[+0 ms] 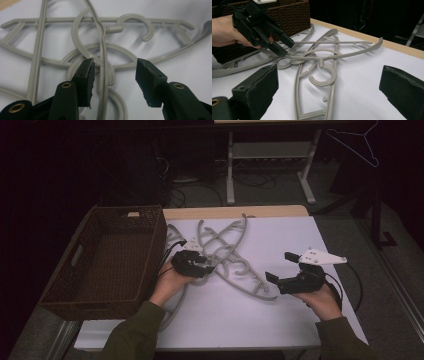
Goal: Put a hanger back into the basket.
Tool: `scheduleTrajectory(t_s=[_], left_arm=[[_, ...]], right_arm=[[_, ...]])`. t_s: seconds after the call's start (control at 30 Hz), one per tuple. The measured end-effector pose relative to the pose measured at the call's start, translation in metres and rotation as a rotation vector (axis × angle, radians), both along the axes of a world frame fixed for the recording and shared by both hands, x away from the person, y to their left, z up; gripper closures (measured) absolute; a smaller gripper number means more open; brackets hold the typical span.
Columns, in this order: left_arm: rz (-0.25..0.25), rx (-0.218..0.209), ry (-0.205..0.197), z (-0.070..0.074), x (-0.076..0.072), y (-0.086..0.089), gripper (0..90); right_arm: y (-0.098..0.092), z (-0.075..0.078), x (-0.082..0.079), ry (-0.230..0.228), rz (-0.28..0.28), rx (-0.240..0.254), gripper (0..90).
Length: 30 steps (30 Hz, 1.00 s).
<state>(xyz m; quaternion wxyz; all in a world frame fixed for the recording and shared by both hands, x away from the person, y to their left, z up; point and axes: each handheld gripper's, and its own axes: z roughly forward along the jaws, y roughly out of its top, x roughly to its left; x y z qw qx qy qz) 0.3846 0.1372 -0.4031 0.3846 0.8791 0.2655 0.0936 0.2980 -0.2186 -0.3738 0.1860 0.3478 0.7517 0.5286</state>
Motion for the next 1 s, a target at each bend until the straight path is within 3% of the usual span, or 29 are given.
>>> scheduleTrajectory(t_s=[0.37,0.5,1.0], left_arm=[[0.03,0.077,0.033,-0.014,0.005,0.0,59.8],[0.027,0.122,0.044,-0.018,0.005,-0.001,62.9],[0.005,0.181,0.081,-0.026,0.007,-0.003,78.4]], right_arm=[[0.001,-0.002,0.001,0.003,0.005,-0.007,1.9],[0.001,-0.002,0.001,0.007,0.007,-0.007,1.9],[0.001,-0.003,0.001,0.008,0.01,-0.003,2.0]])
